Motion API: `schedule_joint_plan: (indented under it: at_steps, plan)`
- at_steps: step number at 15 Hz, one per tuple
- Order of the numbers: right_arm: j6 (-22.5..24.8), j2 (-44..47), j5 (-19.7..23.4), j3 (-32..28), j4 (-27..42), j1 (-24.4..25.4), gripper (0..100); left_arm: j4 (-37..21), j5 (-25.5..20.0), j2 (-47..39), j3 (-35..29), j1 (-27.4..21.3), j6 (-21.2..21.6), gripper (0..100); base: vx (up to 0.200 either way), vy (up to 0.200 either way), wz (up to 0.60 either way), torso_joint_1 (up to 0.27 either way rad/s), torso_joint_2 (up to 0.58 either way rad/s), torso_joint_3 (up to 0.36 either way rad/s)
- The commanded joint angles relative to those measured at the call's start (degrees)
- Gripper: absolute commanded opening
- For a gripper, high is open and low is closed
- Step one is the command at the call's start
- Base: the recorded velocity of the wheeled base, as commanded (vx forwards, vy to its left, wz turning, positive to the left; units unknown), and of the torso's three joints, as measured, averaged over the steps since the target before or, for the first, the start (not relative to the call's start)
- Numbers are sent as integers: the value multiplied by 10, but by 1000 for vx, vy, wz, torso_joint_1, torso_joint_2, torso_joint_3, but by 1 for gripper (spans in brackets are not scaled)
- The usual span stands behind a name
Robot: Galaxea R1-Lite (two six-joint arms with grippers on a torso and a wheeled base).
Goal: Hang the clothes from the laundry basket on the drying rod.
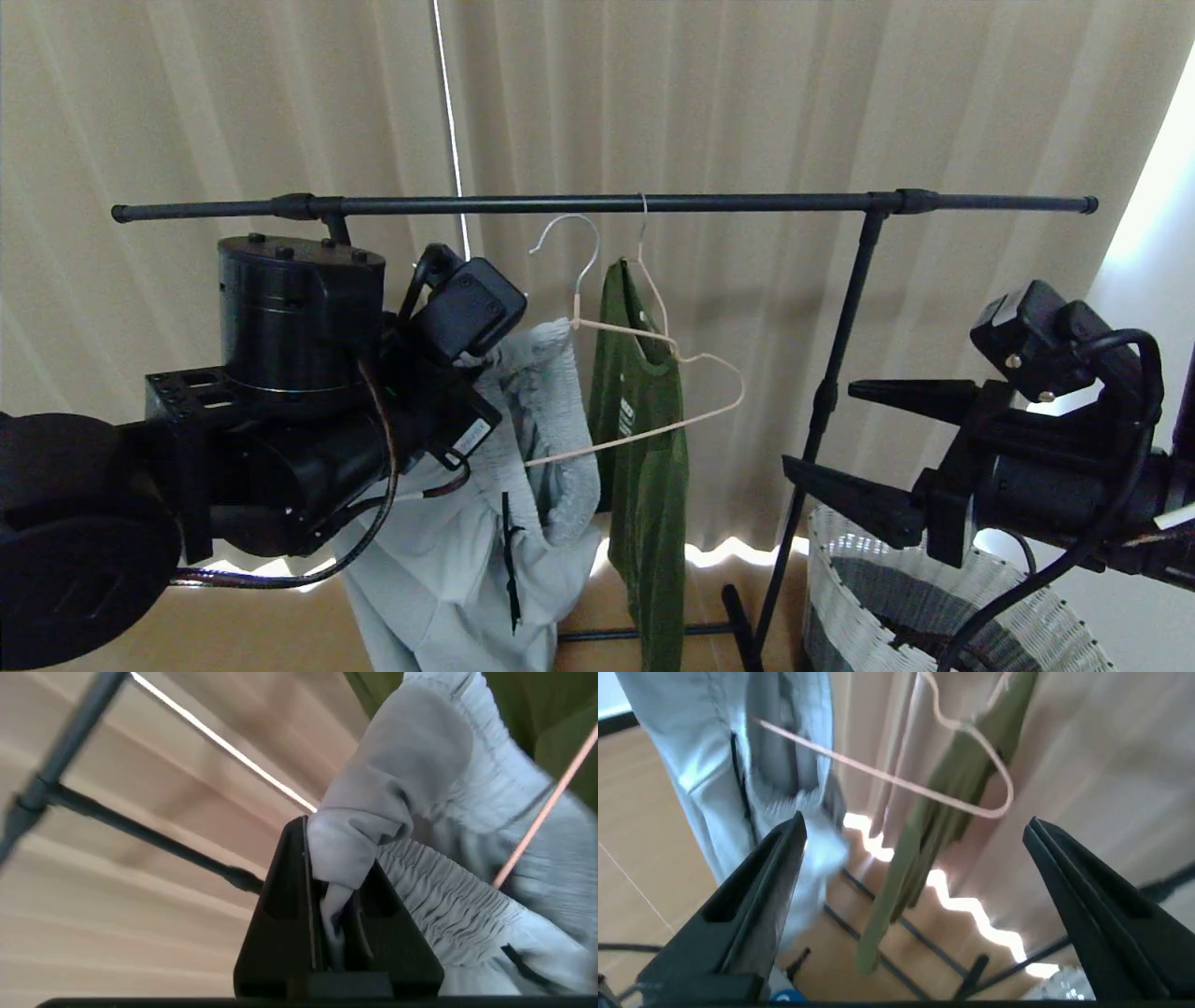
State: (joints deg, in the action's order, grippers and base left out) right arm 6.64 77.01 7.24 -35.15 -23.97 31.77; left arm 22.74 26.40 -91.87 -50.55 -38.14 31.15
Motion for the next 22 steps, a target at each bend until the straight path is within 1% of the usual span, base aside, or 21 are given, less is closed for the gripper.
schedule_joint_plan:
  at_steps: [1,2,3,4,5,6,8,10,11,13,14,16,17,19,20,21,22]
  plan:
    - [-2,5,2,25,-4,0,100,3,-3,-7,-10,-4,-31,0,0,0,0,0,0,0]
    - [-8,10,2,33,-6,2,100,5,-7,-7,-23,-6,-65,0,0,0,0,0,0,0]
    - [-15,15,3,37,-12,9,100,6,-13,-6,-31,-10,-89,0,0,0,0,0,0,0]
    - [-39,24,2,39,-31,30,100,10,-30,0,-42,-22,-125,0,0,0,0,0,0,0]
    - [-52,28,2,39,-40,37,100,12,-41,4,-44,-26,-137,0,0,0,0,0,0,0]
    - [-71,39,1,39,-61,51,100,13,-65,12,-46,-33,-152,0,0,0,0,0,0,0]
    - [-71,51,1,38,-77,53,100,17,-80,18,-47,-34,-158,0,0,0,0,0,0,0]
    - [-73,82,1,38,-114,52,100,57,-89,18,-49,-36,-159,0,0,0,0,0,0,0]
    - [-73,94,1,39,-126,51,100,67,-90,18,-49,-43,-158,0,0,0,0,0,0,0]
    - [-73,106,1,38,-137,51,100,71,-94,19,-48,-48,-159,0,0,0,0,0,0,0]
    - [-73,135,0,38,-164,48,100,79,-101,20,-49,-51,-158,0,0,0,0,0,0,0]
    - [-73,155,-1,39,-185,41,100,88,-101,19,-49,-54,-158,0,0,0,0,0,0,0]
    - [-73,161,-8,40,-189,40,100,88,-101,20,-49,-56,-158,0,0,0,0,0,0,0]
    - [-73,172,-36,42,-190,40,100,88,-104,25,-48,-56,-158,0,0,0,0,0,0,0]
    - [-73,171,-42,46,-190,40,0,88,-108,28,-48,-56,-158,0,0,0,0,0,0,0]
    - [-73,169,-43,47,-190,39,0,88,-108,30,-48,-56,-158,0,0,0,0,0,0,0]
    - [-73,161,-49,55,-190,25,0,88,-108,30,-48,-53,-156,0,0,0,0,0,0,0]
